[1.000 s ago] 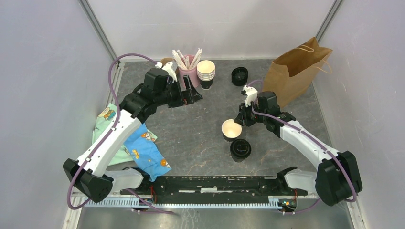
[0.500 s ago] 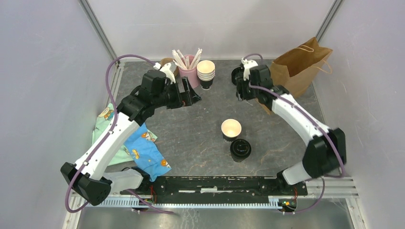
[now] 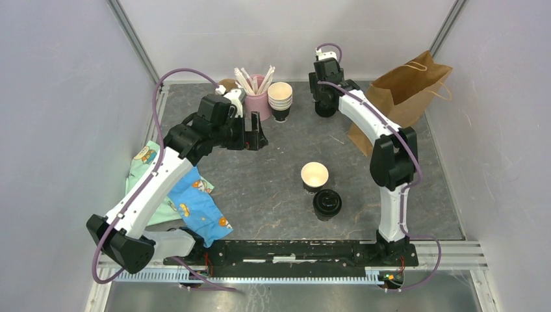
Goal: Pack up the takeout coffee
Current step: Close the cup lid on the coffee cup.
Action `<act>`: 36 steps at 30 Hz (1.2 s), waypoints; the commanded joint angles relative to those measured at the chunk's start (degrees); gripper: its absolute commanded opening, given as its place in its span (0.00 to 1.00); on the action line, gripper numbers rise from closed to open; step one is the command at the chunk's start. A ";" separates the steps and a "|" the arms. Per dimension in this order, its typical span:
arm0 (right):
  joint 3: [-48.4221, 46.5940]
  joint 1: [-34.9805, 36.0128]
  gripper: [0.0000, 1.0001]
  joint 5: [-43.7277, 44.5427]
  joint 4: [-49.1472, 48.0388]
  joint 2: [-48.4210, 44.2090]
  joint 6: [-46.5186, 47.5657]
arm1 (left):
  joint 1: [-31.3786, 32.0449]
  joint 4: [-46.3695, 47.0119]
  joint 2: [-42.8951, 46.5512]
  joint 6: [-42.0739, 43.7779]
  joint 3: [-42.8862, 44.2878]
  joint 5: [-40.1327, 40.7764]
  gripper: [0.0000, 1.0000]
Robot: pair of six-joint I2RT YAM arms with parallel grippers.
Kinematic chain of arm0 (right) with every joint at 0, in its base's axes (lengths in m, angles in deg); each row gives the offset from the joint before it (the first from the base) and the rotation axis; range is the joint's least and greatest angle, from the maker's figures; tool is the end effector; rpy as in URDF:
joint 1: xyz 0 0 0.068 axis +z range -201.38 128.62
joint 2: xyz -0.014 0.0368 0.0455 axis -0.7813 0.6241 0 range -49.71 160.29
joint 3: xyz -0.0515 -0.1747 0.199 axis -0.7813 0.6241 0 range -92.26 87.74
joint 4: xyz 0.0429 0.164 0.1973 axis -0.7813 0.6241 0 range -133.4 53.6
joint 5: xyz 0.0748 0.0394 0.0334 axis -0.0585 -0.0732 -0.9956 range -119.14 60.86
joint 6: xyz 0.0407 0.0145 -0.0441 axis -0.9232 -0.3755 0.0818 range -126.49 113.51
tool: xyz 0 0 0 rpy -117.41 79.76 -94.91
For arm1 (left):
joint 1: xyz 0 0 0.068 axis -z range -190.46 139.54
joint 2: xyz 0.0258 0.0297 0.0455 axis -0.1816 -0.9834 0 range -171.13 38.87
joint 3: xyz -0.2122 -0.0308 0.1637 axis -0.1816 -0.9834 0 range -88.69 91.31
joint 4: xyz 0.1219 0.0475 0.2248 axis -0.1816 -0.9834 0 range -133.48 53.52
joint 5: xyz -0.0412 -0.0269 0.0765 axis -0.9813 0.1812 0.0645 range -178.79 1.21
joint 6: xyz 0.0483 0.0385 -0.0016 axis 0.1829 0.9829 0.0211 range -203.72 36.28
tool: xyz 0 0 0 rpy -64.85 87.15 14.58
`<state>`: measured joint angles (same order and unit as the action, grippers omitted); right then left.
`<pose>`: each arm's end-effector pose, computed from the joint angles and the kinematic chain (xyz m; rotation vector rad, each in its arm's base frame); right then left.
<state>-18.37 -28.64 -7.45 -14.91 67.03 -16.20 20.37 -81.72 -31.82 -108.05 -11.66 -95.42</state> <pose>0.4483 0.1693 0.2865 -0.0501 2.1990 -0.1119 0.2229 -0.1394 0.3706 0.1962 2.3173 -0.6340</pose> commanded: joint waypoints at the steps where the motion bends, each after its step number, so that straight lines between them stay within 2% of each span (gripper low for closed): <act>1: -6.61 -0.48 0.73 10.59 1.04 5.99 -1.38 | -0.32 -3.49 -1.19 7.85 4.00 1.98 1.00; 9: -7.64 -2.06 0.74 12.58 -2.02 11.26 -0.14 | -0.33 -4.57 -1.25 10.54 3.63 1.84 1.00; 11: -7.63 -2.71 0.72 12.48 -2.32 11.88 -0.81 | -0.26 -4.67 -1.45 10.89 3.67 1.86 1.00; 20: -7.19 -4.22 0.51 11.10 -4.12 13.74 -1.78 | -0.31 -4.56 -2.60 10.91 3.85 1.46 1.00; 28: -6.92 -5.10 0.43 9.55 -5.03 14.90 -2.41 | -0.31 -4.86 -2.52 10.73 4.14 1.36 1.00; 36: -7.79 -5.20 0.25 8.06 -5.20 14.44 -1.42 | -0.21 -4.93 -2.77 10.64 4.70 1.67 1.00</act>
<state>-23.96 -33.53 1.05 -18.45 81.63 -17.69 20.37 -87.22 -34.60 -100.51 -9.56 -94.22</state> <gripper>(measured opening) 0.278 0.994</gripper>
